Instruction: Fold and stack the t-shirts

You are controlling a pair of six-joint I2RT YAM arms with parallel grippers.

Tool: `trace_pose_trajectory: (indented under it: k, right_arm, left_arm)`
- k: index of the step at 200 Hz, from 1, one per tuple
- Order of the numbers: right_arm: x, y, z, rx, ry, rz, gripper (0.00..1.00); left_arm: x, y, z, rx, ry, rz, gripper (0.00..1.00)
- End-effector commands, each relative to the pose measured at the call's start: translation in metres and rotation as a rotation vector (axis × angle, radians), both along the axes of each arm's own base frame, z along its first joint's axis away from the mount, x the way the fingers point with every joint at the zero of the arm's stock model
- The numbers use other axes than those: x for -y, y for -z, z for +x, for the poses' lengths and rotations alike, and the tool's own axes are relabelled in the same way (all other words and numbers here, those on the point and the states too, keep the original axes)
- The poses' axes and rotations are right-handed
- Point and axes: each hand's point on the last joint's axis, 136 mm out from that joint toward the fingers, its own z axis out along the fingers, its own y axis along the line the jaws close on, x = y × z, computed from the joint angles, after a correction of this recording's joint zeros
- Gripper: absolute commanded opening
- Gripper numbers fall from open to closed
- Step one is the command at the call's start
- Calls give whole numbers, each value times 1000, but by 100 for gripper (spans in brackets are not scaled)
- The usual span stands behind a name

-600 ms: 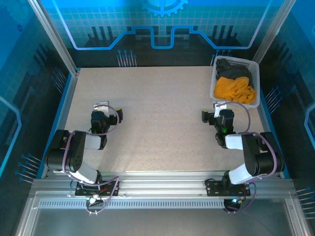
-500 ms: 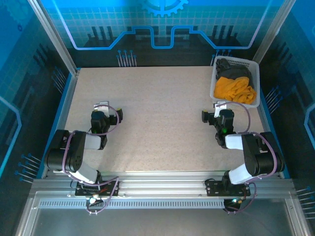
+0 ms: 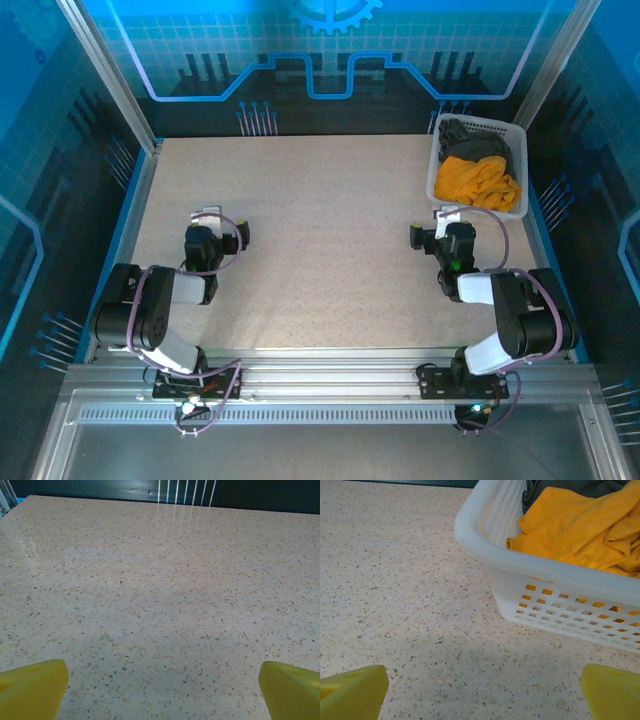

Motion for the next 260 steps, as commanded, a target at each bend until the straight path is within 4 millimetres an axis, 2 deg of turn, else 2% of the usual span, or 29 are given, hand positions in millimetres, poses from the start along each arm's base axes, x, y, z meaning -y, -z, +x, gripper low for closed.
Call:
trace_pose_trajectory:
  k: [1, 35, 44, 60, 68, 71, 94, 104, 108, 113, 121, 126, 145, 160, 176, 196, 220, 260]
  right_arm:
    - [-2, -12, 6, 42, -12, 1, 100]
    - [-3, -15, 7, 36, -16, -1, 100]
    - [-4, -24, 10, 14, -11, -17, 100]
    - [-1, -49, 12, -24, 33, -57, 100]
    - [1, -71, 12, 18, 66, -38, 100]
    - [1, -84, 11, 56, 73, -21, 100]
    - [1, -179, 8, 234, 153, 96, 100]
    - [2, -199, 9, 160, 164, 207, 100]
    - [-1, -204, 9, 115, 150, 248, 100]
    - [1, -208, 7, 58, 182, 298, 100]
    - [18, -206, 6, -4, 328, 359, 100]
    - [25, -206, 10, -24, 346, 380, 100]
    - [37, -207, 30, -41, 341, 469, 94]
    - [51, -211, 43, -14, 385, 472, 93]
    - [65, -204, 59, -46, 420, 479, 93]
    - [79, -177, 77, -123, 474, 474, 93]
    - [99, -139, 99, -185, 539, 469, 94]
    - [132, -75, 135, -269, 645, 487, 94]
  left_arm:
    - [5, -7, 5, 21, 29, 12, 99]
    - [2, -9, 2, 38, 13, 13, 99]
    - [-2, -14, -2, 64, -21, 25, 99]
    - [-4, -34, -11, 89, -91, 90, 99]
    - [-1, -48, -14, 90, -105, 130, 99]
    - [1, -56, -15, 100, -109, 142, 99]
    - [15, -138, -16, 239, -139, 112, 99]
    - [14, -180, -15, 295, -198, 34, 99]
    - [15, -191, -15, 280, -208, -22, 99]
    - [16, -192, -17, 206, -222, -112, 99]
    - [16, -196, -25, 98, -264, -240, 99]
    - [13, -196, -26, 66, -297, -295, 99]
    - [29, -206, 1, 7, -157, -620, 99]
    - [50, -215, 15, -76, -81, -678, 99]
    - [79, -225, 24, -160, 7, -701, 99]
    - [122, -231, 23, -224, 134, -679, 99]
    - [169, -226, 9, -296, 241, -665, 99]
    - [224, -219, -22, -362, 370, -674, 94]
